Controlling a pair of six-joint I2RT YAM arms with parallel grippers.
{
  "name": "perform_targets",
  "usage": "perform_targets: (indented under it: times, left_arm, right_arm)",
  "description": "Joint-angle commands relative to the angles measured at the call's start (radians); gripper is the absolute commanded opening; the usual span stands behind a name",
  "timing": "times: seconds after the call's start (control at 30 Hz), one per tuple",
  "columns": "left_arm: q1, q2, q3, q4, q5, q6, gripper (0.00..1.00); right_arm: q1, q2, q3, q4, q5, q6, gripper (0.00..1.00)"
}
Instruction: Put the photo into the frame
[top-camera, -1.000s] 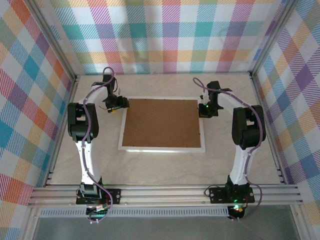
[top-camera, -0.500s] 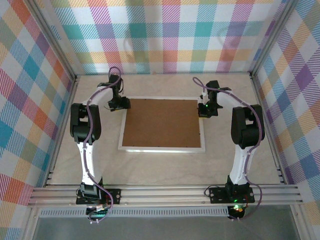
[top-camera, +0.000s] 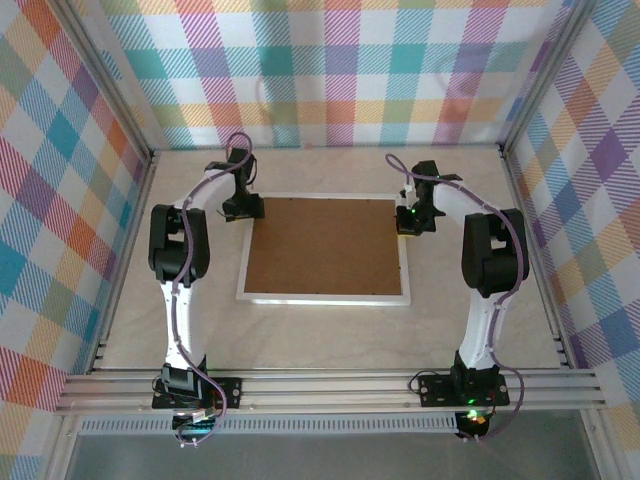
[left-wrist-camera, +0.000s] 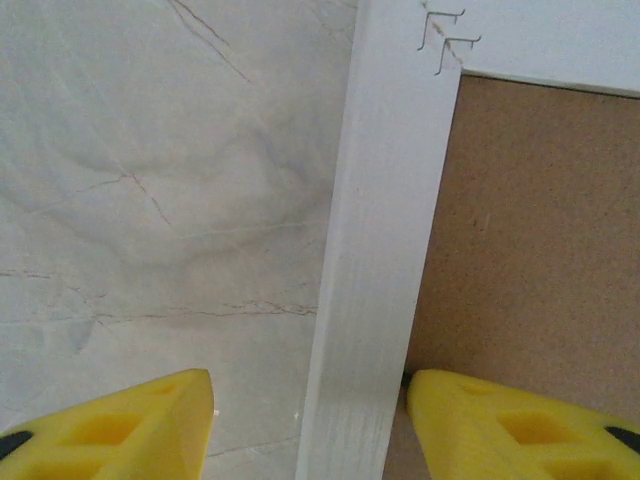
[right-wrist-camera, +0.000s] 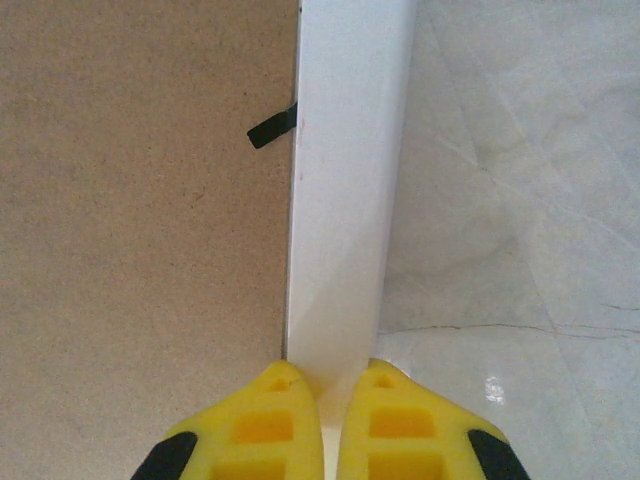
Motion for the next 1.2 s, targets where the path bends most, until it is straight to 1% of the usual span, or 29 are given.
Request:
perform_targets:
  times: [0.0, 0.13, 0.2, 0.33, 0.43, 0.53, 0.6, 0.67, 0.83, 0.93, 1.03, 1.17]
  left_arm:
    - [-0.096, 0.111, -0.041, -0.208, 0.104, 0.013, 0.58]
    - [-0.098, 0.095, -0.030, -0.218, 0.086, 0.008, 0.58]
    - [-0.098, 0.071, -0.018, -0.219, 0.094, 0.003, 0.60]
    - [-0.097, 0.017, 0.027, -0.213, 0.138, -0.013, 0.67]
    - [-0.087, -0.034, 0.058, -0.204, 0.150, -0.028, 0.72]
    - [-0.064, -0.104, 0.067, -0.194, 0.139, -0.039, 0.75]
    - [-0.040, -0.160, 0.044, -0.184, 0.122, -0.051, 0.77]
    - [-0.013, -0.232, -0.023, -0.157, 0.099, -0.073, 0.79]
    - [0.044, -0.466, -0.322, -0.043, 0.073, -0.130, 0.81]
    - [0.062, -0.581, -0.479, -0.014, 0.060, -0.150, 0.82]
    - [0.073, -0.662, -0.600, -0.007, 0.051, -0.168, 0.83]
    - [0.078, -0.729, -0.732, 0.002, 0.060, -0.191, 0.83]
  right_arm:
    - [0.059, 0.067, -0.009, 0.004, -0.064, -0.003, 0.06]
    - [0.060, 0.070, -0.010, 0.006, -0.064, -0.005, 0.06]
    - [0.059, 0.068, -0.011, 0.005, -0.056, -0.008, 0.06]
    - [0.057, 0.064, -0.014, -0.004, -0.007, 0.004, 0.06]
    - [0.055, 0.057, -0.019, -0.006, 0.008, 0.012, 0.07]
    - [0.054, 0.054, -0.022, -0.009, 0.023, 0.005, 0.07]
    - [0.053, 0.049, -0.022, -0.013, 0.038, 0.003, 0.07]
    - [0.050, 0.043, -0.021, -0.015, 0.046, 0.000, 0.07]
    - [0.043, 0.029, -0.026, -0.007, 0.062, 0.000, 0.08]
    - [0.041, 0.030, -0.023, -0.009, 0.080, -0.006, 0.08]
    - [0.037, 0.028, -0.022, -0.013, 0.086, -0.008, 0.08]
    - [0.037, 0.024, -0.028, -0.009, 0.076, 0.000, 0.08]
